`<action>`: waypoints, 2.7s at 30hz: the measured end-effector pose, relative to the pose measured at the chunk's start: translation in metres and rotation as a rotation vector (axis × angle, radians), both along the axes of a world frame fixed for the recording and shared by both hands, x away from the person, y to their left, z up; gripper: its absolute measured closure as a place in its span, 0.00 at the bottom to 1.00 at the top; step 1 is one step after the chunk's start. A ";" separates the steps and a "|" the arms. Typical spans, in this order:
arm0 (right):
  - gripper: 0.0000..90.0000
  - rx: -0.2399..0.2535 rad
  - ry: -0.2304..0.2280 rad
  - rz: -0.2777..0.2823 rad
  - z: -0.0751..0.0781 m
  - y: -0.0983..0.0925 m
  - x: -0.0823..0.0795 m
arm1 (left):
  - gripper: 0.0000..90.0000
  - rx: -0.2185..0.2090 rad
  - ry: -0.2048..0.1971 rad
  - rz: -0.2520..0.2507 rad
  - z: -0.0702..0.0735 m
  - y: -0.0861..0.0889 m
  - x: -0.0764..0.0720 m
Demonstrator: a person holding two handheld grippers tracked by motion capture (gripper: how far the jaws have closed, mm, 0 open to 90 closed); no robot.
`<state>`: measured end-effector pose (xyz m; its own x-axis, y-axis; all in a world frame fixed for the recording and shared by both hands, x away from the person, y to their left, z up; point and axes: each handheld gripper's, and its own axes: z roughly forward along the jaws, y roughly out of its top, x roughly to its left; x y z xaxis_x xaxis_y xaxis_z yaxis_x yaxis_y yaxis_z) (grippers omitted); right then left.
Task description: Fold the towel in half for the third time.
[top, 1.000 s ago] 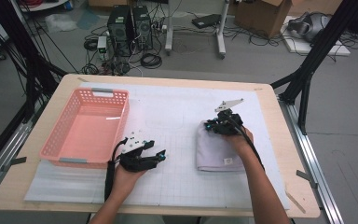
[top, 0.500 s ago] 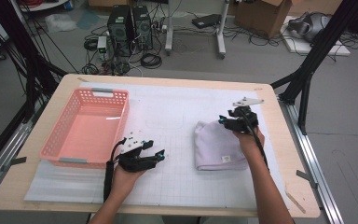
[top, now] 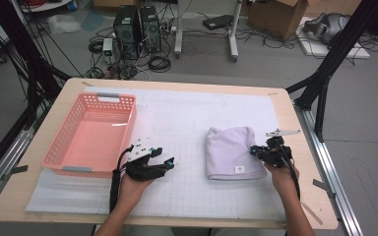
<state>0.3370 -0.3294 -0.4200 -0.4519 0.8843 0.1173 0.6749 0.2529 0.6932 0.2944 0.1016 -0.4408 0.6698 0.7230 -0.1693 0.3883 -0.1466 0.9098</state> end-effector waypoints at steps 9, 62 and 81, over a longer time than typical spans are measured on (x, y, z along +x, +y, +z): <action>0.68 -0.072 -0.015 -0.056 0.009 -0.006 -0.015 | 0.43 -0.002 -0.001 0.002 0.000 0.000 0.000; 0.96 -0.105 -0.141 0.260 -0.003 0.100 0.089 | 0.43 -0.003 -0.006 -0.001 -0.001 0.001 0.001; 0.92 -0.167 -0.147 -0.006 -0.010 0.026 0.073 | 0.43 -0.018 -0.012 -0.001 0.001 0.001 -0.001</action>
<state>0.4097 -0.3037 -0.4300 -0.4477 0.8888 -0.0977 0.5715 0.3685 0.7332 0.2936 0.1021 -0.4396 0.6724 0.7195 -0.1740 0.3770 -0.1304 0.9170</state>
